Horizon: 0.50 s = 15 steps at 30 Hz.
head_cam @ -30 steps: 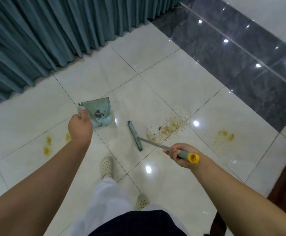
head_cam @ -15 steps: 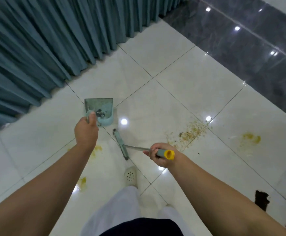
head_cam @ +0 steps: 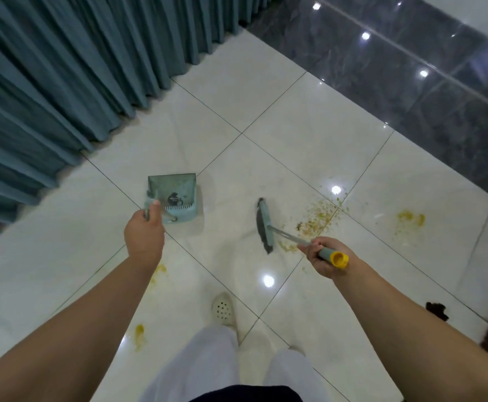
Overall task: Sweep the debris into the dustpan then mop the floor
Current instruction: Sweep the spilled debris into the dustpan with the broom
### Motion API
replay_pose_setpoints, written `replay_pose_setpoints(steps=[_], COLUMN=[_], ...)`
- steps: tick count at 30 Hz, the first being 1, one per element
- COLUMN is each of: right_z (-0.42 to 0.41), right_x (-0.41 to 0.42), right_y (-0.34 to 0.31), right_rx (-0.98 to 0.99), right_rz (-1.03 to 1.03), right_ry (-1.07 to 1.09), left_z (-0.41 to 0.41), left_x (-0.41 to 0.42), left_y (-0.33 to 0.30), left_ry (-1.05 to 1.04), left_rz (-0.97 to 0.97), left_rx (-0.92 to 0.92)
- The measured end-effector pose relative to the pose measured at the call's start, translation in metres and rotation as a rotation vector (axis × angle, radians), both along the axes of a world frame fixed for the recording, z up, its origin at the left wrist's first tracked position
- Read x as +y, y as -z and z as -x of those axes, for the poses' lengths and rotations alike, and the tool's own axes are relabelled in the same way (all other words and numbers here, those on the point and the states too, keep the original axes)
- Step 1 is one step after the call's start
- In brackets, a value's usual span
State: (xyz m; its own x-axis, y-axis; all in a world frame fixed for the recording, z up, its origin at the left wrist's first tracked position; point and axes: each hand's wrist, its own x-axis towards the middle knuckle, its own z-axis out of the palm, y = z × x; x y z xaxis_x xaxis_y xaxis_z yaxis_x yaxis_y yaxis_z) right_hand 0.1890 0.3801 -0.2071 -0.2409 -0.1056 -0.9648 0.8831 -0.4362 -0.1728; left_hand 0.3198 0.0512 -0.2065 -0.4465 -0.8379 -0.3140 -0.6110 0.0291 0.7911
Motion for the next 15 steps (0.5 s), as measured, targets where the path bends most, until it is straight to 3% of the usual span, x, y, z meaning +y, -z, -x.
replay_pose_setpoints(steps=[5, 15], right_z=[0.006, -0.006], right_x=[0.013, -0.036], right_y=[-0.001, 0.001], right_rx=[0.021, -0.069], right_rz=[-0.049, 0.164], right_ry=[-0.056, -0.259], left_z=[0.013, 0.019], left_x=[-0.011, -0.043], left_y=[0.003, -0.009], left_ry=[0.025, 0.011], left_rz=[-0.019, -0.012], left_rx=[0.019, 0.041])
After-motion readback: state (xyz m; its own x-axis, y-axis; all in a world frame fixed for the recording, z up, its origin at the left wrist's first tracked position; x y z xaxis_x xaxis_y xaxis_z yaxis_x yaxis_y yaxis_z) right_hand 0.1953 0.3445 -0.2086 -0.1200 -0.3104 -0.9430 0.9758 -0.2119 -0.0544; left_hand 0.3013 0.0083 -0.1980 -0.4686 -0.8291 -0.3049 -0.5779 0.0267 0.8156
